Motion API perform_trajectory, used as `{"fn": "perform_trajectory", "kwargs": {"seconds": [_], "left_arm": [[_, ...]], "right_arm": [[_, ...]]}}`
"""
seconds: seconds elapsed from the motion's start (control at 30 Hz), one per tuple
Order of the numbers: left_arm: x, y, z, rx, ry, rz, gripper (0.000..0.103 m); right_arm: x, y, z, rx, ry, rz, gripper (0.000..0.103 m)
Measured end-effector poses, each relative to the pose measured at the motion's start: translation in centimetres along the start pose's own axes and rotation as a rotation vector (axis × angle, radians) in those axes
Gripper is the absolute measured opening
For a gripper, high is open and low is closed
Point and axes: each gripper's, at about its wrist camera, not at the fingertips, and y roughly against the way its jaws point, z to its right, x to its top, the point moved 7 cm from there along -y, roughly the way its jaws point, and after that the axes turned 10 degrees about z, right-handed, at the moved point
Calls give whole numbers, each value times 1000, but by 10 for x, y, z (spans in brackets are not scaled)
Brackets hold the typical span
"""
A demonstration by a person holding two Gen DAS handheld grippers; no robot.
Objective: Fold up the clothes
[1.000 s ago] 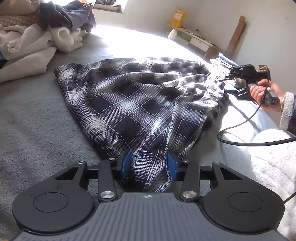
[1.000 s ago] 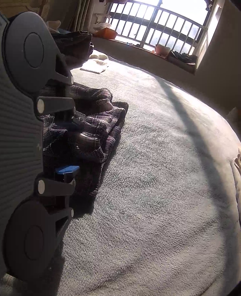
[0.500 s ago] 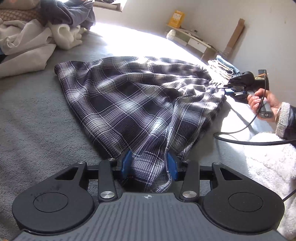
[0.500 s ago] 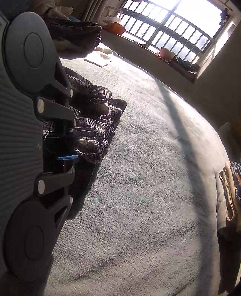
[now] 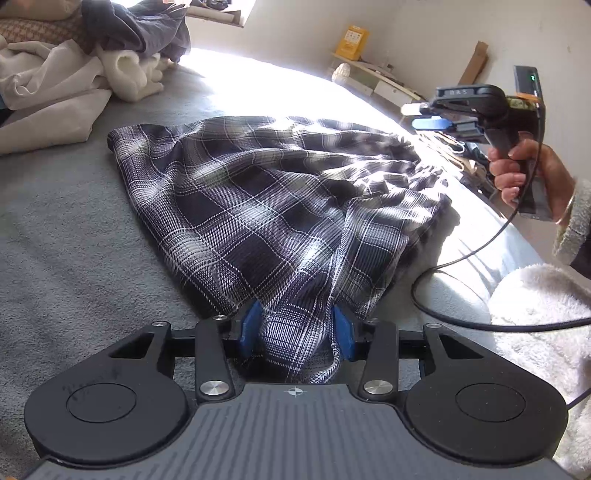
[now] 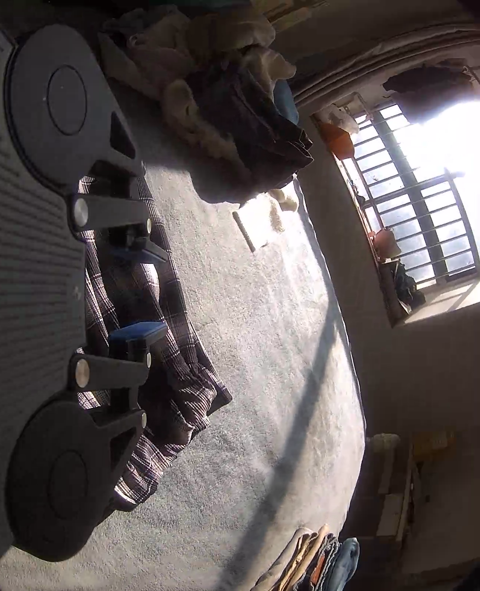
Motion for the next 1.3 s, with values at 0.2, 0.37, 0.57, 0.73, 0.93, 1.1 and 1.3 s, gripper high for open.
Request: {"fn": "perform_trajectory", "kwargs": {"seconds": [0.2,0.37,0.57,0.73,0.93,1.1,1.3], "left_arm": [[-1,2,-6,-36,34,6,43],[-3,4,-11,-66,62,11,43],[-4,7,-17,-102,96,17,43],[-5,8,-18,-111,108,26,43],[-3,10,-18,-106,119,32,43],[-1,10,-20,-96,143,34,43],[1,10,-18,-78,146,31,44]], "right_arm": [[-24,-68,-69,45,262,-110,31],[-40,-95,18,-155,43,-179,21],[-20,-62,11,-67,24,-115,22],[-46,-67,-29,31,199,-195,22],[-39,-55,-10,-38,80,-174,22],[-54,-18,-44,132,145,-210,23],[-94,-7,-6,-19,57,-282,22]]}}
